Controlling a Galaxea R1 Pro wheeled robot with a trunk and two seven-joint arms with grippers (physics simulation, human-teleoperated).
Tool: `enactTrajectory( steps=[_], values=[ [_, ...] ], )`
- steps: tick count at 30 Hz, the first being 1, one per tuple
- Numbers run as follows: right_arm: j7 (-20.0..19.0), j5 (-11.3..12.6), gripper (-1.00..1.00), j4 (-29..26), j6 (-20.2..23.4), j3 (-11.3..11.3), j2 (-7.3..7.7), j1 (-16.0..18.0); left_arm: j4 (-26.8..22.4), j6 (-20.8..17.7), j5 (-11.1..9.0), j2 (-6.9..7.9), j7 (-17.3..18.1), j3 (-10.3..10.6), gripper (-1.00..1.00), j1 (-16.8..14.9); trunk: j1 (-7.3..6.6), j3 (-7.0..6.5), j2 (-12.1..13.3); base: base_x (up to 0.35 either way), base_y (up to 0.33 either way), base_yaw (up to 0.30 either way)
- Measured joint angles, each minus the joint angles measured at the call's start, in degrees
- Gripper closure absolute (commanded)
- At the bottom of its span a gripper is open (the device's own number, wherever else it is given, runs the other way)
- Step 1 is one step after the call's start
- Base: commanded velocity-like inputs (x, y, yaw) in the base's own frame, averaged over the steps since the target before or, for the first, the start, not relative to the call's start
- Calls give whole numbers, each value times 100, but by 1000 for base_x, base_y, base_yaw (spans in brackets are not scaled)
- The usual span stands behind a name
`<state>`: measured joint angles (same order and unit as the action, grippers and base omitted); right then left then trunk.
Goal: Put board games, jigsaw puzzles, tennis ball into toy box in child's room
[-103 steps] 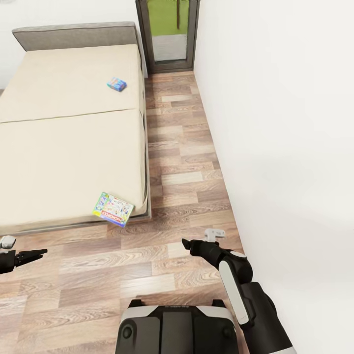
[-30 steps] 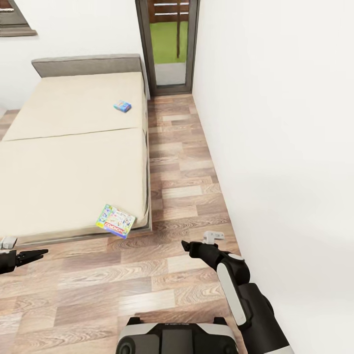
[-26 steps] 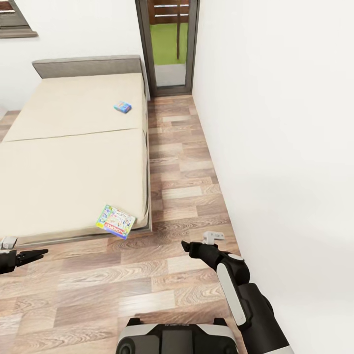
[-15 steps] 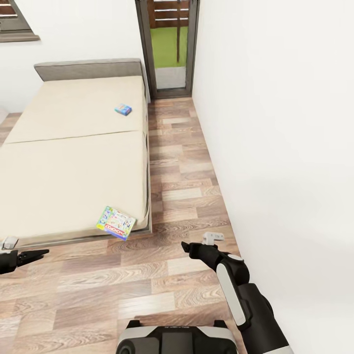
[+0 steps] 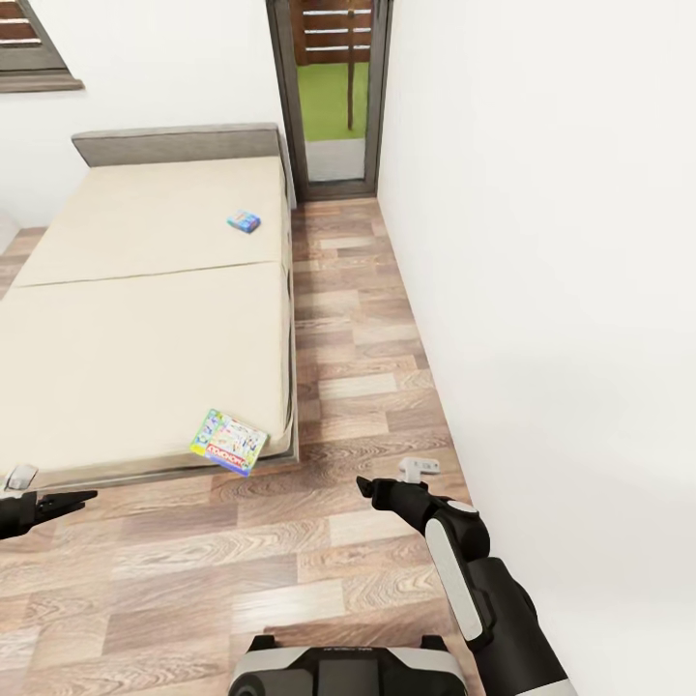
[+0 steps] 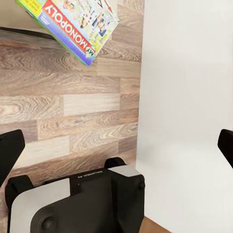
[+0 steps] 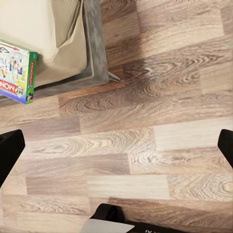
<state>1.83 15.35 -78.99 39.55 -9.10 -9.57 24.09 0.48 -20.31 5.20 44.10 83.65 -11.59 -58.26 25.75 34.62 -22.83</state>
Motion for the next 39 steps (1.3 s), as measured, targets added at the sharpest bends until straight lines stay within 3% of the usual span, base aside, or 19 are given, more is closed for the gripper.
enactTrajectory(
  steps=[16,29,39],
  values=[
    [0,1,-100,60,0,1,0,1,0,0,5,-68,-97,1,-100,-1,0,-96,0,0,0,0],
    [5,6,-100,694,-451,22,0,2,0,-1,-24,-200,-718,5,-100,0,0,-153,0,0,0,0],
    [8,6,-100,1262,-579,27,-8,9,-1,-11,-33,-359,-1613,6,-100,1,0,-178,0,0,0,0]
  ],
)
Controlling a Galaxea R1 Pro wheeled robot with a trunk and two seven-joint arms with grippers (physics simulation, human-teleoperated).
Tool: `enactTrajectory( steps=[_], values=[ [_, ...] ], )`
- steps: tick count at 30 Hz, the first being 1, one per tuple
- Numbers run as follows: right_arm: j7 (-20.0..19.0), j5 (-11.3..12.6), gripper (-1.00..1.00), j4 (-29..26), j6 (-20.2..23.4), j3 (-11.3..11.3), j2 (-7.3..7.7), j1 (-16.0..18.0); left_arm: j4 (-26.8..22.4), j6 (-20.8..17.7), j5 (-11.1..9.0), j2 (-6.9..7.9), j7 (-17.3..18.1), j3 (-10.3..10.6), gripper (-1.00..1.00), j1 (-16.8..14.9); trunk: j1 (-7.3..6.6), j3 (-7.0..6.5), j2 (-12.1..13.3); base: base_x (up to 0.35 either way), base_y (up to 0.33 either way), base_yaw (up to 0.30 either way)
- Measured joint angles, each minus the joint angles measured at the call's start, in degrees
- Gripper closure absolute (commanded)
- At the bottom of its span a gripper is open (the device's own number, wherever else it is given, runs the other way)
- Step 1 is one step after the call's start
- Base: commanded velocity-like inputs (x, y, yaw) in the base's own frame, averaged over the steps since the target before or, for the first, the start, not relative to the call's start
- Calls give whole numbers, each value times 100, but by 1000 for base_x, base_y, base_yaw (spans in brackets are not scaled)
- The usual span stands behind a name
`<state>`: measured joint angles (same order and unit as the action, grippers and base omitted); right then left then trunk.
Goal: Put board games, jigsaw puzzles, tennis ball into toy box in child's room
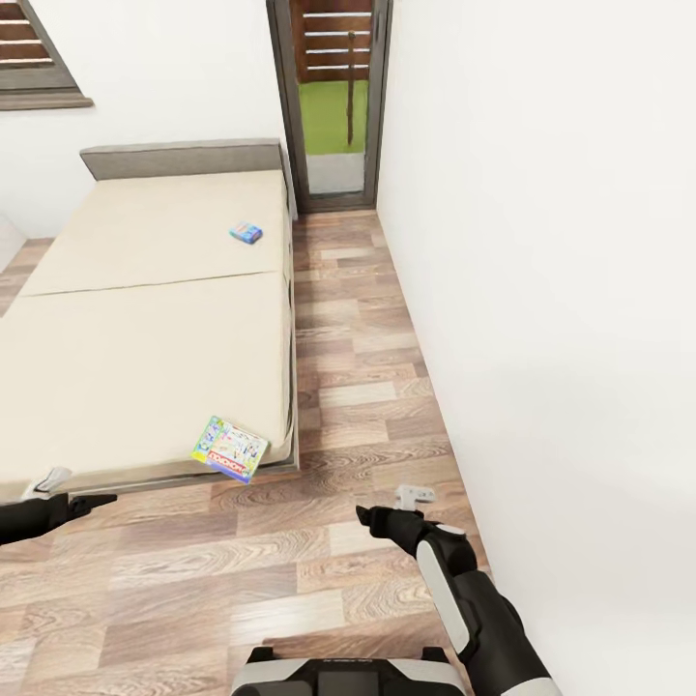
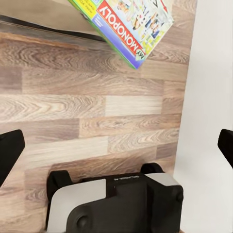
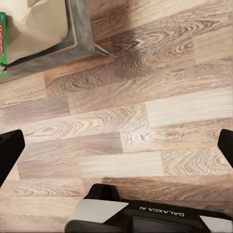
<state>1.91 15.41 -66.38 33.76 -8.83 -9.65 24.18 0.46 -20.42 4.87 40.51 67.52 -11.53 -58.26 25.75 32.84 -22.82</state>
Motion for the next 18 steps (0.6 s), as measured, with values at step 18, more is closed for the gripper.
enactTrajectory(
  steps=[18],
  values=[
    [16,-11,-100,568,-234,16,-2,74,-14,-10,-1,-213,-1169,0,-100,3,0,-20,0,0,0,0]
  ],
)
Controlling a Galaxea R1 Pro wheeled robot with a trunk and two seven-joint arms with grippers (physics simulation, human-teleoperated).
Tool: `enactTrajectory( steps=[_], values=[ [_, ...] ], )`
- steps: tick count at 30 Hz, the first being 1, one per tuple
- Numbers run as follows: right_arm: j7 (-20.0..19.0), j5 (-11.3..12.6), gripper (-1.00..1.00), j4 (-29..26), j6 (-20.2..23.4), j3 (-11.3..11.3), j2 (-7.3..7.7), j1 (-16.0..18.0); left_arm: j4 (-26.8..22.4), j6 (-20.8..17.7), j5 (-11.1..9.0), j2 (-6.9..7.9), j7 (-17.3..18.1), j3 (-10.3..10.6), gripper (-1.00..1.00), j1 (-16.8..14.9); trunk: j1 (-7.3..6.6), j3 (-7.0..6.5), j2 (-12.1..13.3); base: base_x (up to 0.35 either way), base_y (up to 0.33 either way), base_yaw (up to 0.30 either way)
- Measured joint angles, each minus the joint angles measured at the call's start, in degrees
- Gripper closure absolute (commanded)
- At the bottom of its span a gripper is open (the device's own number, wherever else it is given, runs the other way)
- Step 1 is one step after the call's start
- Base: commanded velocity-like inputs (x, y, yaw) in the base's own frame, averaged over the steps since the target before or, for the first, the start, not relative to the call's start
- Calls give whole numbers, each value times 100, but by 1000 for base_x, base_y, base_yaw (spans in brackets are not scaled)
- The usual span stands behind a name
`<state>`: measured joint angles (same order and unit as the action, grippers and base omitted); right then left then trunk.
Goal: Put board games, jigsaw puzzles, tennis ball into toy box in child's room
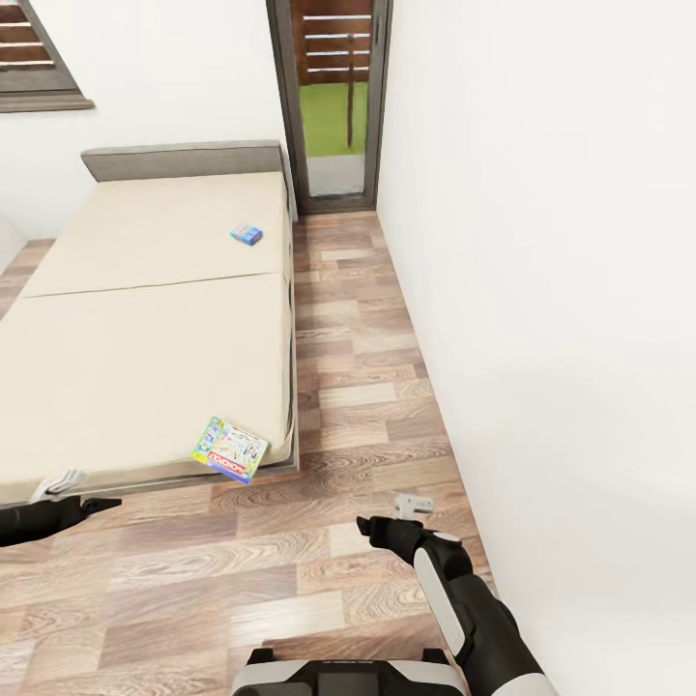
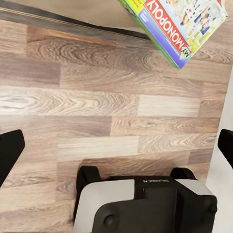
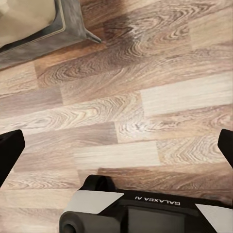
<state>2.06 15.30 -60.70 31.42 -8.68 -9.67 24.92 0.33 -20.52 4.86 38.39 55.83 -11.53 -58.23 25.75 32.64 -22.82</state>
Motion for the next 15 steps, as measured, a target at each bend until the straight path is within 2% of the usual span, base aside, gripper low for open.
enactTrajectory(
  steps=[7,15],
  values=[
    [0,-6,-100,14,-13,0,0,9,-4,-2,6,-89,-384,0,-100,-1,0,0,0,0,0,0],
    [0,-2,-100,17,-20,0,0,10,-8,-10,14,-314,-1177,0,-100,-1,0,0,0,0,0,0]
  ],
)
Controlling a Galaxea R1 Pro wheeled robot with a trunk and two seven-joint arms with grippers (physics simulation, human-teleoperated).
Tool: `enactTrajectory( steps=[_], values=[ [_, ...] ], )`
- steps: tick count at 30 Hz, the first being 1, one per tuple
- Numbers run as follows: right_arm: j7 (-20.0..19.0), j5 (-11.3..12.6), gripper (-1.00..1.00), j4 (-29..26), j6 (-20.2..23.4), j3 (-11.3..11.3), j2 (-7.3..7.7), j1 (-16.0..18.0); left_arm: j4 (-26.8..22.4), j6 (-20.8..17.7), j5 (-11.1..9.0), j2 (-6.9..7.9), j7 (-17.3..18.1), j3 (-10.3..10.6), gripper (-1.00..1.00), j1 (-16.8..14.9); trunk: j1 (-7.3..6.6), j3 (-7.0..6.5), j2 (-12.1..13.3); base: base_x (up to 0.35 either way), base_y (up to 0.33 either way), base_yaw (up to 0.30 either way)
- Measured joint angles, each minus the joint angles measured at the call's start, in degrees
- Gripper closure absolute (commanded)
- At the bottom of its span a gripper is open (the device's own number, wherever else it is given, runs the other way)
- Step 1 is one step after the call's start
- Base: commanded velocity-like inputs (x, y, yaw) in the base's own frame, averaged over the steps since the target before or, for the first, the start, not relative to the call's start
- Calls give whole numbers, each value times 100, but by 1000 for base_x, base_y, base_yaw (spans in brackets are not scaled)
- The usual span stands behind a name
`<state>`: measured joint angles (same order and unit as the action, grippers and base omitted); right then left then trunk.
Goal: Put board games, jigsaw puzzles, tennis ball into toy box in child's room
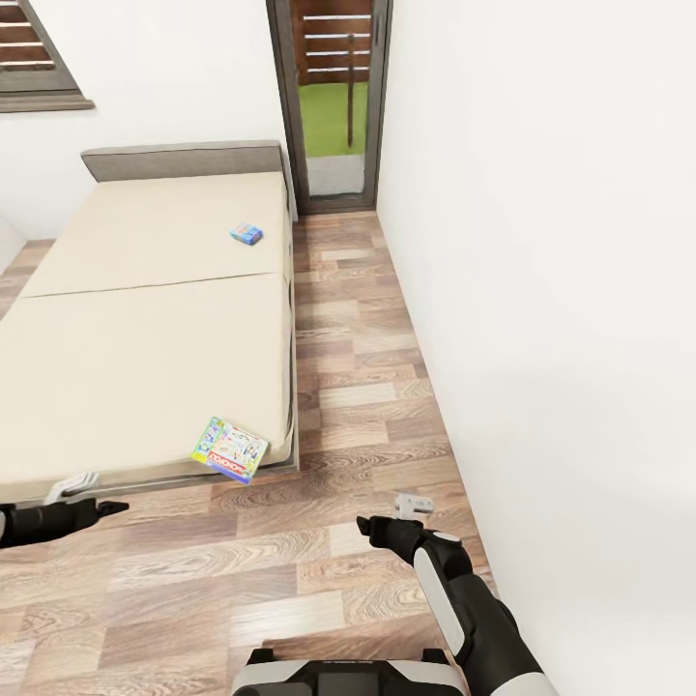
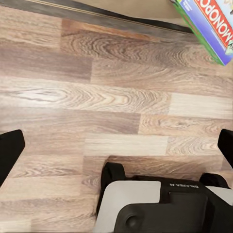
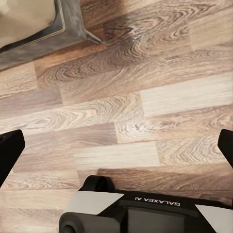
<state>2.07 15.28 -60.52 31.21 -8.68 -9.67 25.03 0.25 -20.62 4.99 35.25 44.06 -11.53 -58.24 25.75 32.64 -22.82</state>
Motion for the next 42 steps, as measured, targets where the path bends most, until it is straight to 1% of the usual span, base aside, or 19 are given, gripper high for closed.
enactTrajectory(
  steps=[7,8,12,14,23,27,42],
  values=[
    [0,1,-100,4,-1,0,0,0,-5,-1,-7,-106,-612,0,-100,1,0,0,0,0,0,0],
    [0,2,-100,4,-1,0,0,0,-6,-1,-9,-130,-755,0,-100,1,0,0,0,0,0,0],
    [0,2,-100,9,-1,0,0,0,-8,-1,-9,-197,-1012,-3,-100,2,0,0,0,0,0,0],
    [0,2,-100,20,-1,0,0,0,-8,-1,-5,-227,-1082,-3,-100,2,0,0,0,0,0,0],
    [0,2,-100,60,-21,0,0,3,-8,-3,25,-336,-1199,-2,-100,2,0,0,0,0,0,0],
    [0,2,-100,64,-31,0,0,4,-10,-3,31,-360,-1212,-1,-100,1,0,0,0,0,0,0],
    [0,11,-100,66,-36,0,-7,0,-8,-3,34,-372,-1218,-1,-100,2,0,0,0,0,0,0]
  ],
)
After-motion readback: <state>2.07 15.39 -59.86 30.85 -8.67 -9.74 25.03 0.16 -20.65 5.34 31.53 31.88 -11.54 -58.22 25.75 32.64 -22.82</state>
